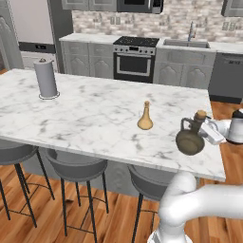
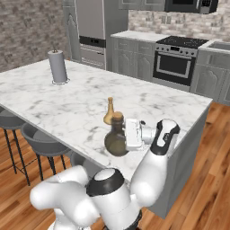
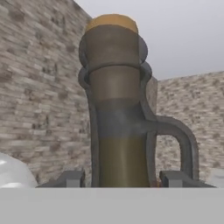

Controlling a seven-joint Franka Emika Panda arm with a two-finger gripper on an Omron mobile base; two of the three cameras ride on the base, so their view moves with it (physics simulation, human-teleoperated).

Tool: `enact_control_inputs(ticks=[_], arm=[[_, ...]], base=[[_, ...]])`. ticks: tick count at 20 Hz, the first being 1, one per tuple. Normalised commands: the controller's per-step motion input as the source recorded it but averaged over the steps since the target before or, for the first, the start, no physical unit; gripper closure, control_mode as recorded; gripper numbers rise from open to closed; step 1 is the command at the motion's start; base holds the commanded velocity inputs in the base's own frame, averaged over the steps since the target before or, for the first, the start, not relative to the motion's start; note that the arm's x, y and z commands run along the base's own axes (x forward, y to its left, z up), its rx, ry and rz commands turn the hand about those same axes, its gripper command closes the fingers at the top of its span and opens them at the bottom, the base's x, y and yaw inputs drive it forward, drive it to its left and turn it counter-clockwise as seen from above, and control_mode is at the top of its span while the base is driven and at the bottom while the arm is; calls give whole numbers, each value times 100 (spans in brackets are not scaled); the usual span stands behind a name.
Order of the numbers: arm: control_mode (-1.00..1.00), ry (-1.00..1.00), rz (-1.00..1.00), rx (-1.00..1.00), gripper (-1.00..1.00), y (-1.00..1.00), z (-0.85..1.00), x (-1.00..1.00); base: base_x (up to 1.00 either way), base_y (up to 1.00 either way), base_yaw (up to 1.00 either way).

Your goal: The dining table condiment station is running low on oil/vinegar bottle. Refill the condiment station by opening the cabinet and taking the oil/vinegar bottle from the cabinet and placing it on the dining table.

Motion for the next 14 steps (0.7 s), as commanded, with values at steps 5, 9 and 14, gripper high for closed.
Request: enact_control_inputs(ticks=[5,9,14], arm=[[-100,-1,-16,0,100,3,-25,33],[-100,0,-6,-1,100,-3,-21,23],[-100,-1,-5,-9,100,0,-36,27]], base=[[0,0,0],[0,0,0],[0,0,0]])
